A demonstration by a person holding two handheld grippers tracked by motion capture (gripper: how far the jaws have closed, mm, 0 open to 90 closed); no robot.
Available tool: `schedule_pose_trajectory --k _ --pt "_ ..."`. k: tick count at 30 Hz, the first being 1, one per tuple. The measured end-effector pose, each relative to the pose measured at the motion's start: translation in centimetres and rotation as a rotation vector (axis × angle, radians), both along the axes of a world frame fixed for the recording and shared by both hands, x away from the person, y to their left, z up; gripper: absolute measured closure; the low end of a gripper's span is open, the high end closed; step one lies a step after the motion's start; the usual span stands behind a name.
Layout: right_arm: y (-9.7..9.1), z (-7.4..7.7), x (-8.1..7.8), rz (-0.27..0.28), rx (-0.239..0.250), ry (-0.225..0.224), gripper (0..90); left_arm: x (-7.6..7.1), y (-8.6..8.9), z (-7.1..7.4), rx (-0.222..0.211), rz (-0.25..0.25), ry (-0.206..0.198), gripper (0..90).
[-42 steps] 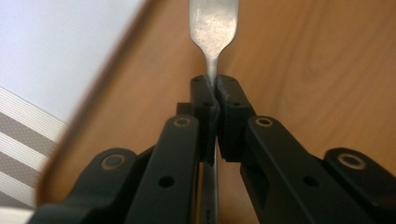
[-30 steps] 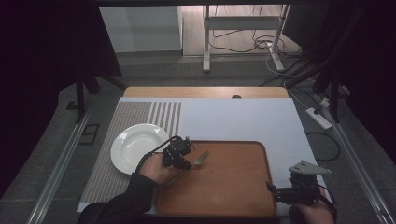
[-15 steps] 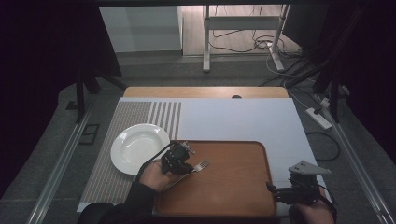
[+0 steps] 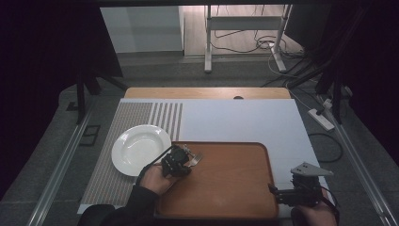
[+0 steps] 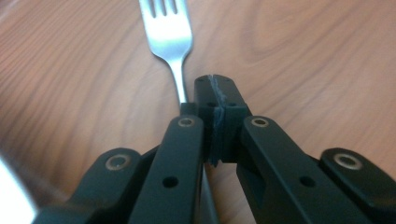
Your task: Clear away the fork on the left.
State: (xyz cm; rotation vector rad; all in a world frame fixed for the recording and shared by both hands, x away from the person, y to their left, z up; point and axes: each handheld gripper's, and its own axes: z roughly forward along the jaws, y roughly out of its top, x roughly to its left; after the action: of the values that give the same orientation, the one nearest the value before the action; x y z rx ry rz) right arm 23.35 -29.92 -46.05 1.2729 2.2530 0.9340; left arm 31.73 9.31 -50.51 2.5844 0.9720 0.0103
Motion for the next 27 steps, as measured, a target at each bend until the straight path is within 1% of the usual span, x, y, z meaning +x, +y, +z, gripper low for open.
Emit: schedule_pose_trajectory --k 2,4,7,10,16,20,24,27 --pt "0.0 0.0 0.0 0.003 0.002 0.002 0.0 0.1 0.6 0.0 0.010 0.017 -0.006 89.0" --pt "0.0 0.0 0.1 0.005 0.002 0.000 0.0 0.2 1.3 -0.1 0.005 0.042 0.001 89.0" --pt "0.1 0.0 0.1 0.006 0.001 0.003 0.0 0.3 2.1 -0.1 0.009 0.070 0.002 89.0" --pt "0.1 0.0 0.1 0.007 -0.001 0.001 0.0 0.4 2.7 -0.1 0.014 0.097 -0.001 89.0" --pt "0.1 0.0 0.1 0.008 0.000 0.001 0.0 0.3 3.7 -0.2 0.008 0.141 0.008 88.9" --pt "0.1 0.0 0.1 0.007 0.001 0.002 0.0 0.2 4.3 -0.3 -0.009 0.155 0.015 89.0" --pt "0.1 0.0 0.1 0.007 0.002 0.001 0.0 0.1 4.3 -0.3 -0.010 0.150 0.012 88.9" --pt "0.1 0.0 0.1 0.008 0.002 0.001 0.0 0.1 4.5 -0.2 -0.050 0.146 0.015 86.9"
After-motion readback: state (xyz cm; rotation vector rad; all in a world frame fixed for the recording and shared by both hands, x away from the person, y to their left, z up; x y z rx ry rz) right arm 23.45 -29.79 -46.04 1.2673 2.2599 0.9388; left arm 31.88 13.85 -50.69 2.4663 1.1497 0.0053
